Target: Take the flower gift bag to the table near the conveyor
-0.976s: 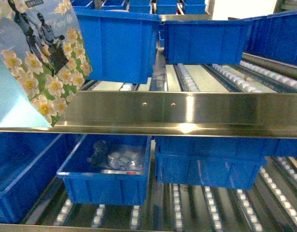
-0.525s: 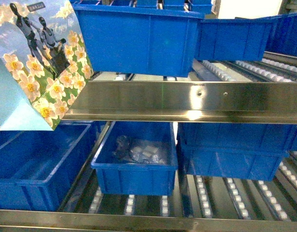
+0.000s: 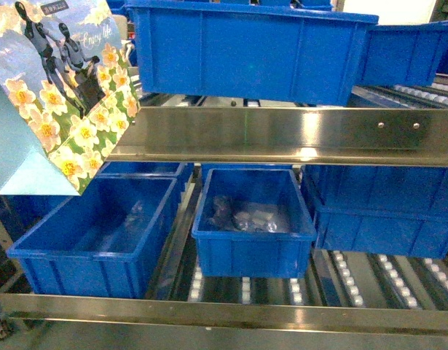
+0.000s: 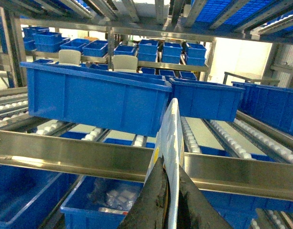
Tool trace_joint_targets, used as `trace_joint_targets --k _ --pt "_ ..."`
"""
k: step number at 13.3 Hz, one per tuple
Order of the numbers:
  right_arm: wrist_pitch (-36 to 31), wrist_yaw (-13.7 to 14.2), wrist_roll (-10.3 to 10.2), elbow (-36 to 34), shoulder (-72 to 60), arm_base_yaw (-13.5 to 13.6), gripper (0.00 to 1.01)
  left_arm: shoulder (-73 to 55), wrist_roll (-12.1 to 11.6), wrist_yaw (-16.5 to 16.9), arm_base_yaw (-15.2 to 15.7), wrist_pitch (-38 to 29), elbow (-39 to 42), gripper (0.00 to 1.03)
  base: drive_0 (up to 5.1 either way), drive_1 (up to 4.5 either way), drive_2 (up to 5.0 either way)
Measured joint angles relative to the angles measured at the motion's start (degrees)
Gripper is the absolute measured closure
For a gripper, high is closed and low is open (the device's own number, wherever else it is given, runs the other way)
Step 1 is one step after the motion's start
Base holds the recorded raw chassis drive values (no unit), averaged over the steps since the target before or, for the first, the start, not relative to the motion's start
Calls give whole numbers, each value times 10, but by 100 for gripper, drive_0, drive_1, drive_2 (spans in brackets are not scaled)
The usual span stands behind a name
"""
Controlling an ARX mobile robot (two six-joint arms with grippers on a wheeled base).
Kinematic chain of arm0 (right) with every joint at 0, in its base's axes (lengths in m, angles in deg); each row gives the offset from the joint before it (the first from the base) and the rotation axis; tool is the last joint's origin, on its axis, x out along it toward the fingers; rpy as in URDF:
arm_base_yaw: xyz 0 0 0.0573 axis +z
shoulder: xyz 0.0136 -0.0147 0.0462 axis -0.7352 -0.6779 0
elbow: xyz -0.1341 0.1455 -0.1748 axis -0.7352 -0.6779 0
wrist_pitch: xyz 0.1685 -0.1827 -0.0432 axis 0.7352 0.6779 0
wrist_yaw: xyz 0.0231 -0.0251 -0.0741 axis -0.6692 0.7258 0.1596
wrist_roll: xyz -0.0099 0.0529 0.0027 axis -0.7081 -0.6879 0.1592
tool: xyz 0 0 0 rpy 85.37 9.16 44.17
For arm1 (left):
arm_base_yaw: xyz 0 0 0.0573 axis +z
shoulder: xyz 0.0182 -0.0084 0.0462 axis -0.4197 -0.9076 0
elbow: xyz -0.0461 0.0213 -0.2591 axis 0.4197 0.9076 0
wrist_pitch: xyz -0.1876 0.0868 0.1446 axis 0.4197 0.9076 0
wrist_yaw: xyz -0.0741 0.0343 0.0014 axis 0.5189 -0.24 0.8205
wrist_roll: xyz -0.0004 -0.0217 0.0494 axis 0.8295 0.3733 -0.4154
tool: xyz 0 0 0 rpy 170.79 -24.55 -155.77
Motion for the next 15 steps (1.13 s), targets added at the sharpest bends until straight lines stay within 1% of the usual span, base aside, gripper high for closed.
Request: trace_joint_targets --k 8,15 --pt "-1 0 0 0 0 0 98 0 0 0 0 0 0 101 -469 65 385" --pt "0 0 0 0 0 0 98 0 0 0 0 0 0 101 -497 245 245"
